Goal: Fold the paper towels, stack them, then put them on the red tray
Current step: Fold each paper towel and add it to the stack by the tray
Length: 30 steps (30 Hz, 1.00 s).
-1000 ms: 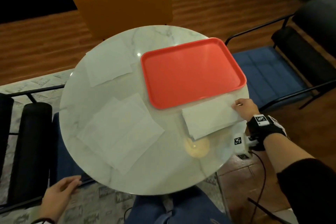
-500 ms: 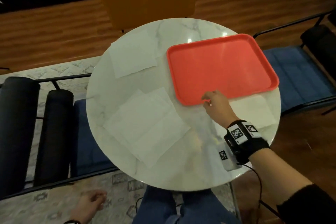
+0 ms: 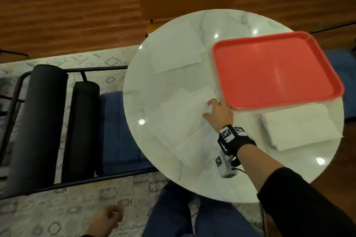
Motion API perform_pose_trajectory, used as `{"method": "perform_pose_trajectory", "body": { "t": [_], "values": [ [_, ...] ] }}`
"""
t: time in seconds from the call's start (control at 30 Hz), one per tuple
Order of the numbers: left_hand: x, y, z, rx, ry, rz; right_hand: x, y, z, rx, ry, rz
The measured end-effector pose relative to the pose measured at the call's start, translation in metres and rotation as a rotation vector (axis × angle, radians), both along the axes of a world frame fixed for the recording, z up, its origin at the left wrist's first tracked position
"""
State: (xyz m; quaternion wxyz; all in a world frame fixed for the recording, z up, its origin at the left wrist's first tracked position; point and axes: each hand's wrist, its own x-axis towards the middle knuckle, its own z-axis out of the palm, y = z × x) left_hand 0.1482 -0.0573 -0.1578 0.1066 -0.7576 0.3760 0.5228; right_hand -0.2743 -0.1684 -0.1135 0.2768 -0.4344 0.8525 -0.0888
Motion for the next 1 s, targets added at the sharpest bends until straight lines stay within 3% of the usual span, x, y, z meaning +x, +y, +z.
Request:
{"method": "perform_pose_trajectory", "body": {
  "t": [0.27,0.43,0.63,0.83,1.0],
  "values": [
    [0.012,-0.014,-0.003,-0.008,0.007,-0.133,-0.001,-0.007,0.007,0.044,0.049,-0.115],
    [0.01,-0.03,0.0,-0.04,0.054,-0.183,-0.003,-0.005,0.008,-0.101,0.041,-0.159],
    [0.007,-0.063,0.026,-0.13,0.088,-0.388,0.0,0.008,0.024,-0.245,0.035,-0.184],
    [-0.071,-0.137,0.107,-0.498,0.237,-0.47,0.003,0.023,0.055,-0.396,-0.141,-0.03],
    [-0.166,-0.185,0.146,-0.642,0.449,-0.667,0.007,0.035,0.094,-0.51,-0.492,-0.004]
  ]
}}
